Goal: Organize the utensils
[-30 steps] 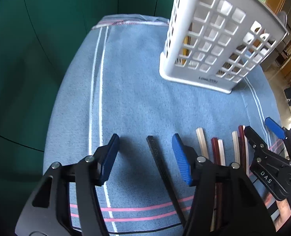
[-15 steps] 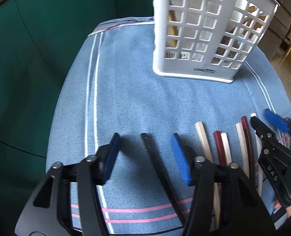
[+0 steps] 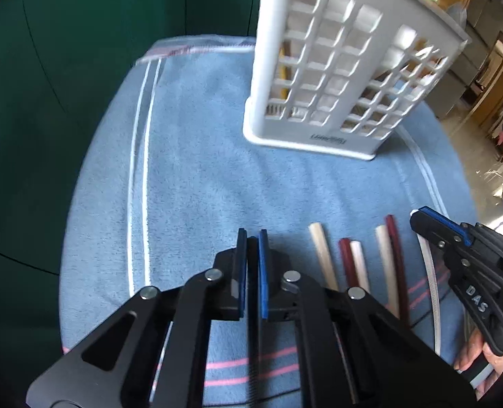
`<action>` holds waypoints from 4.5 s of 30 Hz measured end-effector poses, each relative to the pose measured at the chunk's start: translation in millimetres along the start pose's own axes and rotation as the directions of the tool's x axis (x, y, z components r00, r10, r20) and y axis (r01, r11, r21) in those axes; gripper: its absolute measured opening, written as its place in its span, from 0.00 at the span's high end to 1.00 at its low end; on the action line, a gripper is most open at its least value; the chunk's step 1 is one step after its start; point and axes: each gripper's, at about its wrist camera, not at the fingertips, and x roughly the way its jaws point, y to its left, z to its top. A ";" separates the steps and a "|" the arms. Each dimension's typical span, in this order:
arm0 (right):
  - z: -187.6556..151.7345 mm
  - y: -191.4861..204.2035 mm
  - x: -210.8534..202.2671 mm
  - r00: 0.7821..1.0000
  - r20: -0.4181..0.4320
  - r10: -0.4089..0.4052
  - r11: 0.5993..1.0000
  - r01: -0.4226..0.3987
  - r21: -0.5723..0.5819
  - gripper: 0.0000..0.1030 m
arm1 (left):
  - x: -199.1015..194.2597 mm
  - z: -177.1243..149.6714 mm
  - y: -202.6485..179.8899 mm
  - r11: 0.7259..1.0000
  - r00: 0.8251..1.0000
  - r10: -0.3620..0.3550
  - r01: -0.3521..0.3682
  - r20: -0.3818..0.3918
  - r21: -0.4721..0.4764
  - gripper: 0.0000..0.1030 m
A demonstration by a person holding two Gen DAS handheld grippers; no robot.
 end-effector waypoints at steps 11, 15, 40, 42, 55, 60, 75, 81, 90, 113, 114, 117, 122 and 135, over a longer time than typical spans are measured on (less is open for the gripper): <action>-22.7 6.7 -121.6 0.977 0.201 0.074 0.997 -0.075 -0.003 0.94 | -117.3 -28.1 -3.1 0.995 0.973 -0.093 0.082 0.209 0.061 0.94; -43.7 4.9 -153.5 0.964 0.250 0.093 0.995 -0.102 0.022 0.94 | -156.1 -48.3 -3.2 0.995 0.956 -0.082 0.064 0.282 0.071 0.94; -120.8 54.2 -317.0 0.915 0.310 0.258 0.965 -0.228 -0.132 0.94 | -305.2 -173.3 -29.4 0.971 0.903 -0.190 0.115 0.385 0.209 0.94; -114.3 58.7 -326.9 0.916 0.292 0.275 0.958 -0.236 -0.163 0.94 | -321.0 -167.8 -32.6 0.965 0.893 -0.208 0.121 0.400 0.232 0.94; -13.0 67.7 -366.3 0.915 0.253 0.315 0.930 -0.244 -0.275 0.94 | -390.5 -48.0 -51.0 0.952 0.829 -0.235 0.092 0.507 0.292 0.94; 45.8 62.9 -378.0 0.901 0.320 0.294 0.940 -0.212 -0.267 0.94 | -397.6 14.5 -62.1 0.946 0.797 -0.253 0.084 0.549 0.314 0.94; 222.6 33.4 -305.9 0.858 0.489 0.156 0.986 -0.104 -0.132 0.94 | -346.6 207.9 -57.6 0.979 0.785 -0.191 0.114 0.589 0.167 0.94; 243.6 17.5 -231.4 0.878 0.460 0.132 0.991 -0.113 -0.069 0.94 | -266.5 229.2 -53.5 0.986 0.818 -0.150 0.084 0.556 0.142 0.94; 215.5 17.4 -140.4 0.903 0.411 0.127 0.992 -0.117 -0.050 0.94 | -154.6 212.5 -36.8 0.991 0.843 -0.128 0.089 0.523 0.098 0.94; -38.8 -1.8 -265.6 0.877 0.480 0.016 0.996 -0.055 0.067 0.24 | -251.2 -64.7 9.0 0.995 0.833 -0.101 0.078 0.545 0.065 0.04; -60.5 2.9 -260.6 0.892 0.453 0.011 0.996 -0.051 0.075 0.24 | -248.5 -80.5 6.9 0.995 0.842 -0.098 0.081 0.530 0.055 0.04; -105.9 17.3 -248.0 0.917 0.399 -0.005 0.996 -0.030 0.081 0.24 | -240.5 -127.6 -4.1 0.994 0.866 -0.106 0.097 0.488 0.045 0.04; -151.1 38.4 -230.2 0.944 0.328 0.030 0.995 -0.058 0.076 0.24 | -228.1 -176.9 -26.0 0.995 0.893 -0.104 0.092 0.437 0.048 0.04; -175.8 52.0 -242.1 0.947 0.320 0.037 0.995 -0.066 0.081 0.20 | -218.6 -212.3 -36.4 0.995 0.939 -0.091 0.075 0.333 0.061 0.04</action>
